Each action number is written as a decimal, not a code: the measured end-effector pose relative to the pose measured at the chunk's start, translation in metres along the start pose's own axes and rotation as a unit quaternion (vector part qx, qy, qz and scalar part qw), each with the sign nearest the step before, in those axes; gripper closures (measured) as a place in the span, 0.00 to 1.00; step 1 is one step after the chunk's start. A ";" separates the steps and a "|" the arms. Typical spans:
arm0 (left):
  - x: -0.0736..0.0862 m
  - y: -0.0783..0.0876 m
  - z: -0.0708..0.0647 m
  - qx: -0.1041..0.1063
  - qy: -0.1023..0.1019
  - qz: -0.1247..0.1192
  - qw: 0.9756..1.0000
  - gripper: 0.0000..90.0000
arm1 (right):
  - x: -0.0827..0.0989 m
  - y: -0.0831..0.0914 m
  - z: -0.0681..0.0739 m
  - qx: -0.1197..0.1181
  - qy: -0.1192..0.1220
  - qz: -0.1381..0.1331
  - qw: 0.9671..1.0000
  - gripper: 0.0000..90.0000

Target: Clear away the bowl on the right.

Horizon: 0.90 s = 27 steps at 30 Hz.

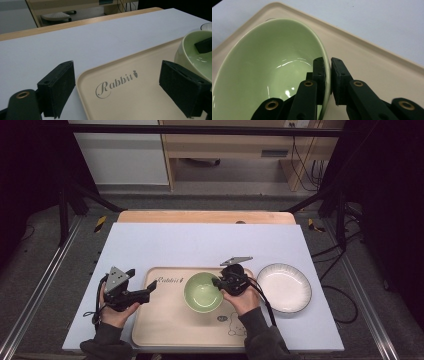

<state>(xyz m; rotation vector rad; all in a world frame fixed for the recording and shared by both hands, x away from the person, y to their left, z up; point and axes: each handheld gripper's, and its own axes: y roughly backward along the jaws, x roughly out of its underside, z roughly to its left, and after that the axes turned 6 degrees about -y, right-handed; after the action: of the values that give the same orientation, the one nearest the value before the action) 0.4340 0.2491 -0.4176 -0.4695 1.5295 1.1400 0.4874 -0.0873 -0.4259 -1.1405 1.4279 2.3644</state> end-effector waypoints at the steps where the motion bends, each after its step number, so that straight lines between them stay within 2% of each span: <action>1: 0.000 0.000 0.000 0.000 0.000 0.000 1.000 0.14 | 0.000 -0.001 0.000 0.001 0.000 0.001 1.000 0.92; 10: 0.000 -0.001 0.000 0.001 -0.002 0.002 1.000 0.14 | 0.003 -0.008 -0.001 0.002 -0.006 0.017 1.000 0.92; 27: 0.000 -0.001 -0.001 0.001 -0.003 0.003 1.000 0.14 | 0.004 -0.014 -0.007 -0.004 -0.010 0.019 1.000 0.92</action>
<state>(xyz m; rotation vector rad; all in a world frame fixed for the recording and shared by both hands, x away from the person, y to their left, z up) 0.4342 0.2481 -0.4185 -0.4589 1.5280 1.1435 0.4950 -0.0868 -0.4400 -1.0974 1.4466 2.4021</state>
